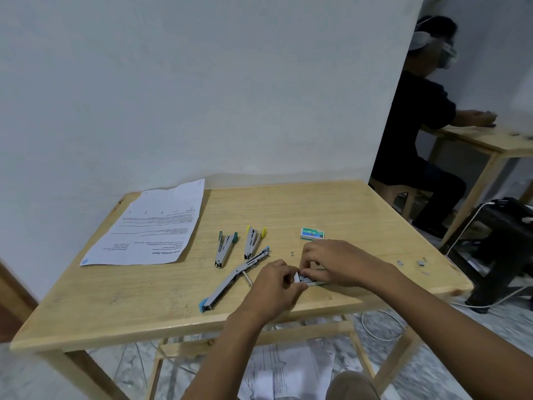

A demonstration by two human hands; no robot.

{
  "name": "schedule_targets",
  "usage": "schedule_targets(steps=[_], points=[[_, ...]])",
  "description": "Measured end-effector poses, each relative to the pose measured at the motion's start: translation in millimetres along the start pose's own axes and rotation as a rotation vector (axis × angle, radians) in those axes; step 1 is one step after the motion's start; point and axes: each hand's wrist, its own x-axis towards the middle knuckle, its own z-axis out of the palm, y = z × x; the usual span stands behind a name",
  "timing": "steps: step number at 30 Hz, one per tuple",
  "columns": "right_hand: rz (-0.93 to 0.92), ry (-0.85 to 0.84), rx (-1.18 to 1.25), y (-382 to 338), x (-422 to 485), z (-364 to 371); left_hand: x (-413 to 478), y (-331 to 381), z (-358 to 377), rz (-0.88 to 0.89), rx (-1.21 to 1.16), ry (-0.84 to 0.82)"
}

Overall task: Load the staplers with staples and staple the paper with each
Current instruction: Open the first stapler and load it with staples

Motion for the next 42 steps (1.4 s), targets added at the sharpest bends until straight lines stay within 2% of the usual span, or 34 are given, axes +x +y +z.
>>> schedule_targets(steps=[5,8,16,19,22,25,27,29,31,32,36,39,42], points=[[0.029,0.139,0.127,4,-8,11,0,1,1,-0.004,0.002,0.007],[0.123,0.206,0.254,1,-10,21,0,2,0,-0.004,0.007,0.002],[0.459,0.527,1.284,-22,-11,22,0,0,-1,-0.021,0.012,-0.022],[0.569,0.52,1.552,-28,-11,15,-1,1,-2,-0.024,-0.035,0.0],[0.568,0.471,1.734,-32,-16,13,-6,4,-3,-0.006,-0.103,0.053],[0.553,0.459,1.813,-35,-23,11,-12,9,-10,0.057,-0.152,0.163],[0.541,0.458,1.837,-36,-25,9,-13,11,-20,0.127,-0.111,0.318],[0.532,0.451,1.878,-38,-27,9,-8,7,-29,0.154,0.081,0.48],[0.534,0.452,1.902,-42,-29,12,-2,2,-39,0.082,0.309,0.553],[0.539,0.453,1.894,-44,-31,13,0,1,-43,0.004,0.392,0.513],[0.525,0.489,1.855,-54,-32,14,7,0,-56,-0.316,0.566,0.182],[0.527,0.511,1.832,-59,-29,15,15,0,-61,-0.402,0.584,0.087],[0.516,0.505,1.821,-62,-26,17,19,-2,-64,-0.413,0.65,0.051]])
